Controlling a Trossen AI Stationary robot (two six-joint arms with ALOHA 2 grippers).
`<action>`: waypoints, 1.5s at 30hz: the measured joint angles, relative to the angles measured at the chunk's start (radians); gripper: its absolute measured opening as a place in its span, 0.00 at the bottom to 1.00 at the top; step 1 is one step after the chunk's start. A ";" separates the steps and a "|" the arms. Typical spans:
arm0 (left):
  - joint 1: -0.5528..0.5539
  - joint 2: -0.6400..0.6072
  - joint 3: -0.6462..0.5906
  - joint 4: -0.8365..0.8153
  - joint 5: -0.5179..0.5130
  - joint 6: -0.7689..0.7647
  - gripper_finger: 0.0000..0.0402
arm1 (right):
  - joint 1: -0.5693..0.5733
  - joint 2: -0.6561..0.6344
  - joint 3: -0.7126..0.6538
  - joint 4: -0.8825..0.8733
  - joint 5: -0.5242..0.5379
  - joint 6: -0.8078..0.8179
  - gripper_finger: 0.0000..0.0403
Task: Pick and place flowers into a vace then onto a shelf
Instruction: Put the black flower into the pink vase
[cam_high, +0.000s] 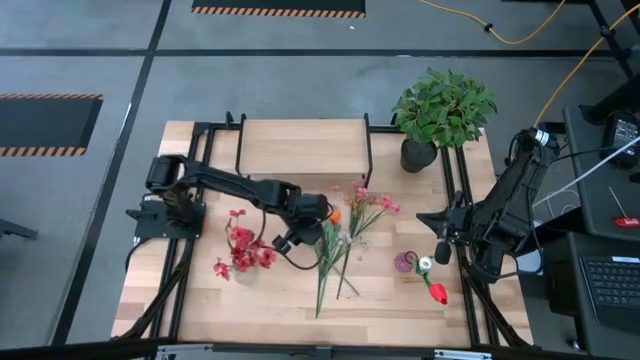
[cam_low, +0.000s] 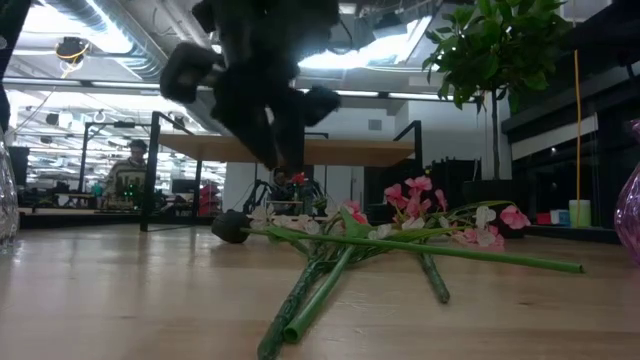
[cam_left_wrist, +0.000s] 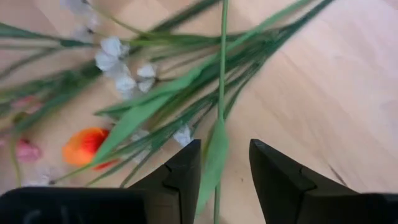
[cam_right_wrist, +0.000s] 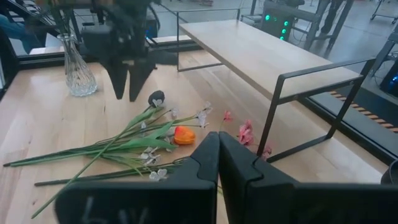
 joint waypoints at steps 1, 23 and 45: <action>0.000 0.013 0.000 0.007 -0.008 0.000 0.32 | 0.000 0.000 0.000 0.000 0.000 0.000 0.02; -0.003 0.080 0.000 -0.017 -0.096 -0.008 0.30 | 0.000 0.000 0.000 -0.001 0.000 -0.004 0.02; -0.003 0.126 0.000 -0.019 -0.114 -0.027 0.28 | 0.000 0.000 0.000 -0.001 0.000 -0.004 0.02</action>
